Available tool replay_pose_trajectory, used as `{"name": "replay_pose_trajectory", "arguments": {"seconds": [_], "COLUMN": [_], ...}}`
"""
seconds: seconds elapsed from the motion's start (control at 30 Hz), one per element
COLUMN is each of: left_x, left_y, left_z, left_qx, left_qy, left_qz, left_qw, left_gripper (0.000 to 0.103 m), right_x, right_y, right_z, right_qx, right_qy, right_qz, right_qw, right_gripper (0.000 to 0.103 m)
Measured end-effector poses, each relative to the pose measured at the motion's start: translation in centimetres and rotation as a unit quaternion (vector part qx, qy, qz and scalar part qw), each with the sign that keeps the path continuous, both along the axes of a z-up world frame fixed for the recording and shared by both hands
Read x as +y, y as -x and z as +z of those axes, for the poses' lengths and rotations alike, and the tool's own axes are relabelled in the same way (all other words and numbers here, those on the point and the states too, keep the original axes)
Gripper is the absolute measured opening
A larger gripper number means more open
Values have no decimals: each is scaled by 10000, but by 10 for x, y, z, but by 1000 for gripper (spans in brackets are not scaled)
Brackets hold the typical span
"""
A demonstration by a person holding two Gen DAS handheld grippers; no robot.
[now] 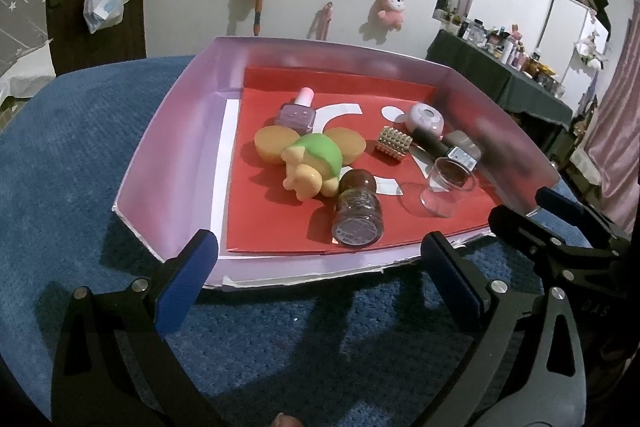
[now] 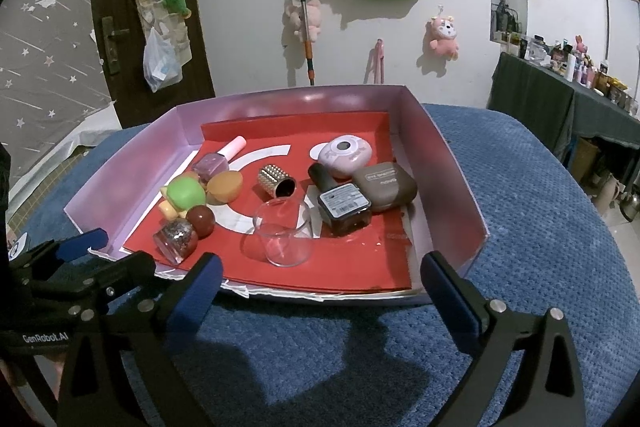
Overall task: Organize rigid objects
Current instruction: 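Lift both tools up and back out of the pink box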
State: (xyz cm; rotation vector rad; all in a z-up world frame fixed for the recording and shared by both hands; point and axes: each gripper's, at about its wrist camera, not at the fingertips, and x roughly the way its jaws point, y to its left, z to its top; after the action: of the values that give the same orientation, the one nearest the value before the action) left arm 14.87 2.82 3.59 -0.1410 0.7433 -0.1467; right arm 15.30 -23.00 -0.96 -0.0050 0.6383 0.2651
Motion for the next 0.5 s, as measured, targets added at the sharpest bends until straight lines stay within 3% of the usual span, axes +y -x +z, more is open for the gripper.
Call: {"name": "replay_pose_trajectory", "arguments": {"seconds": [0.3,0.5], "left_x": [-2,2], "left_y": [13,28], "left_z": [12,15], "left_qx": [-304,-241], "left_qy": [2,239], "left_qz": [-67,-88], "left_qw": [9995,9994], "left_gripper": [103,103], "right_x": [-2,-7], "right_y": [12,27], "right_z": [14,26], "right_qx": [-235,-266], "right_qy": [-92,-55], "right_qz": [1,3], "right_qw": [9997,9996], "right_gripper": [103,103]}}
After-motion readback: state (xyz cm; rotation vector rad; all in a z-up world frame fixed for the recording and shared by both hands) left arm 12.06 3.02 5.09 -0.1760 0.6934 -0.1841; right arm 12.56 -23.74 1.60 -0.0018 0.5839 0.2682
